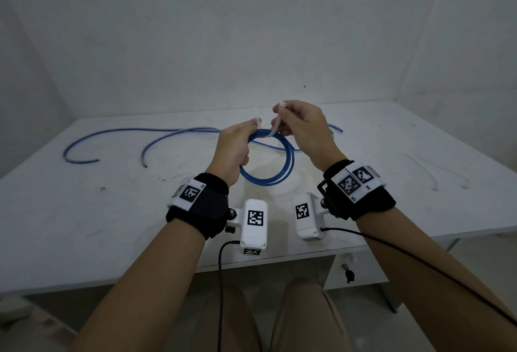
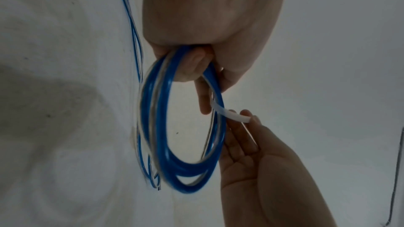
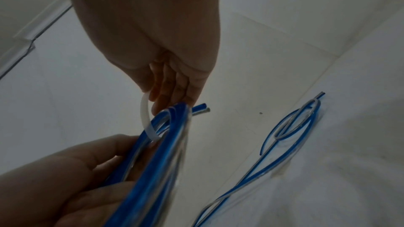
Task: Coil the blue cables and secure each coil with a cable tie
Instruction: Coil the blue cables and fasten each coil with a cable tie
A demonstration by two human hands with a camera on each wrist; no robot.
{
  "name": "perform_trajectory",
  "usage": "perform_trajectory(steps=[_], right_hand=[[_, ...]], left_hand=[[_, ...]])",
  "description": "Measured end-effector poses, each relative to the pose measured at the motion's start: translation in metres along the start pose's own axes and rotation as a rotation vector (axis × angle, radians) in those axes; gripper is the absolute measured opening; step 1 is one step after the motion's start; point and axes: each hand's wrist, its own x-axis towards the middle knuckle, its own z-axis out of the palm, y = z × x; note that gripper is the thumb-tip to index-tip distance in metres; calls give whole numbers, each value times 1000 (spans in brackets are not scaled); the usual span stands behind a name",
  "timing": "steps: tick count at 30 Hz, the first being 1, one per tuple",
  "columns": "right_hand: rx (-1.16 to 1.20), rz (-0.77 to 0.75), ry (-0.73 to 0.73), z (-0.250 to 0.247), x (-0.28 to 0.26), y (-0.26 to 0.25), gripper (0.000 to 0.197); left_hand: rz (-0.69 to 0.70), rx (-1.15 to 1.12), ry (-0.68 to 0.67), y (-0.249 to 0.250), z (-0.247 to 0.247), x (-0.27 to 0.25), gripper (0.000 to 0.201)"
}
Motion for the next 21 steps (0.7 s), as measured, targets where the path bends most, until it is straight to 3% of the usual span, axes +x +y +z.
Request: perform_trajectory(steps=[4,14,21], right_hand=[[71,32,-28,-3,1,1,19],[133,85,-97,-4,2,2,26],[143,64,-82,-8,4,5,19]], left_hand=[[54,64,-21,-2,-1,-2,35],[155,175,-136,-4,1,-16,35],[219,224,-127,-6,1,-16,35]])
